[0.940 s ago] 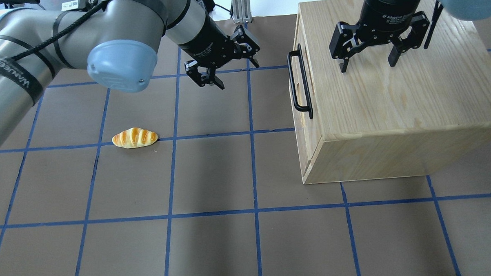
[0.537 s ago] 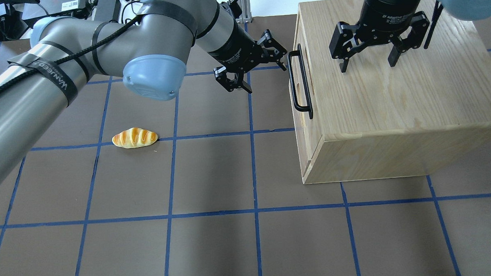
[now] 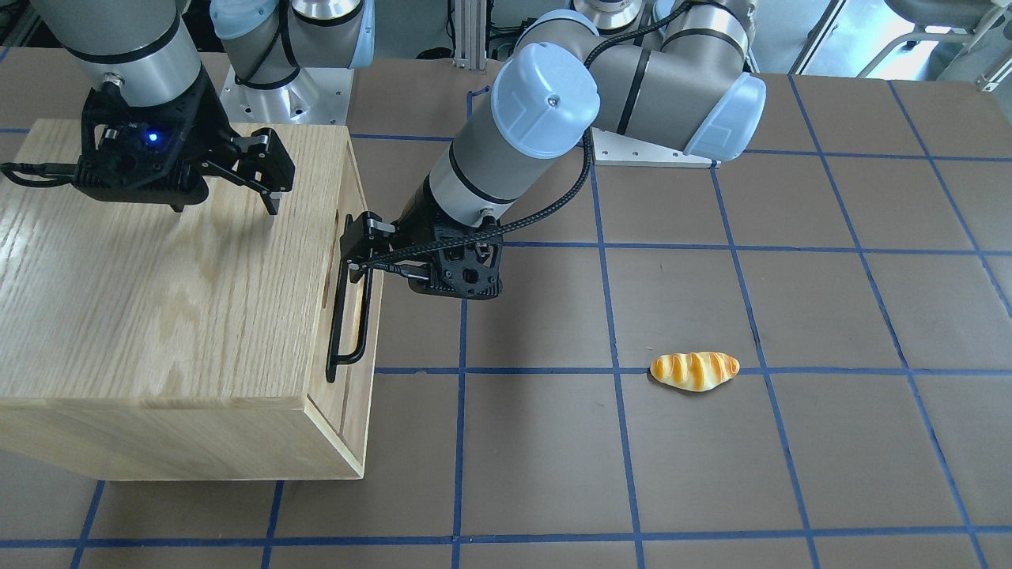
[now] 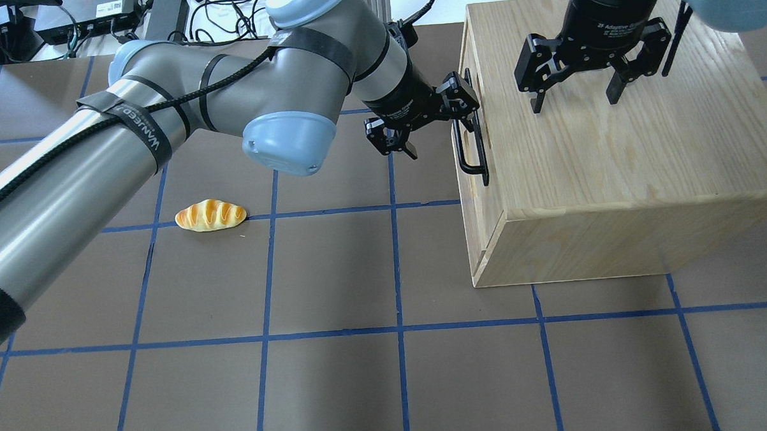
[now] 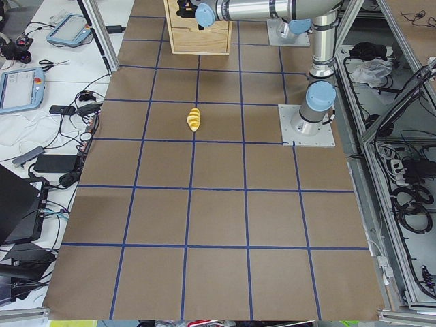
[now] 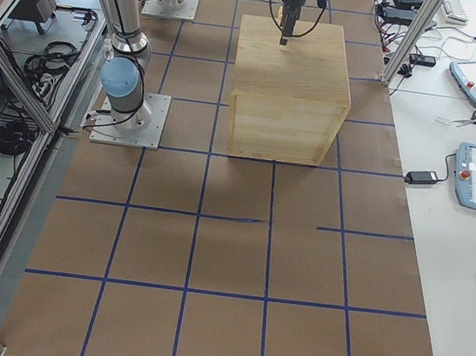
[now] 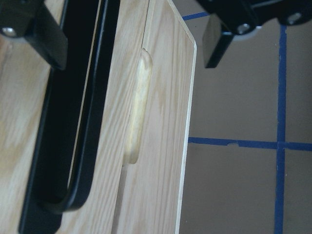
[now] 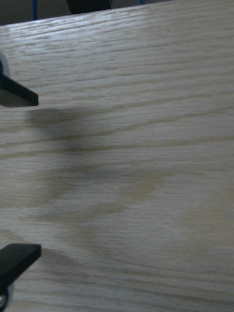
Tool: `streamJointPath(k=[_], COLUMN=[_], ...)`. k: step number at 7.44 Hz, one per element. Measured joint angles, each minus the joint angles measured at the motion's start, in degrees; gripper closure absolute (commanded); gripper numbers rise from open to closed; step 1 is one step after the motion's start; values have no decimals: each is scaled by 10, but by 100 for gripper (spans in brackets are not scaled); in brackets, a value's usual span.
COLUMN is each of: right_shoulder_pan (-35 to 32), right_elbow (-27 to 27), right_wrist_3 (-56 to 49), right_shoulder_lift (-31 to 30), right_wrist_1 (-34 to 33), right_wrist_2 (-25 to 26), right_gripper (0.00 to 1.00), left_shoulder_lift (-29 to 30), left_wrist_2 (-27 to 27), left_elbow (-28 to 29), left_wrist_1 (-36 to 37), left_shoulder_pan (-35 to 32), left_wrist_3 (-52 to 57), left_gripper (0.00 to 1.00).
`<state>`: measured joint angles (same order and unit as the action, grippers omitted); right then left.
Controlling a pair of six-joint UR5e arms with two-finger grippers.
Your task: Open upper drawer
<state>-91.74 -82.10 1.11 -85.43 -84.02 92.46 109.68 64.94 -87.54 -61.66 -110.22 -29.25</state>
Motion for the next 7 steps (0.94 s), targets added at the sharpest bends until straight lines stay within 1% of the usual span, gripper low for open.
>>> streamJointPath(k=[2,5,7], right_shoulder_pan=[0,0,0], right_elbow=[0,0,0], right_wrist_3=[0,0,0], right_shoulder_lift=[0,0,0], right_wrist_1=[0,0,0], right_wrist_2=[0,0,0], right_gripper=[0,0,0], left_shoulder_lift=[5,6,-3], left_wrist_2=[6,47,59], left_elbow=[-1,-3,-4], left_wrist_1=[4,4,0], left_shoulder_pan=[-1,-2,0], left_wrist_3=[10,41,52], left_gripper=[0,0,0])
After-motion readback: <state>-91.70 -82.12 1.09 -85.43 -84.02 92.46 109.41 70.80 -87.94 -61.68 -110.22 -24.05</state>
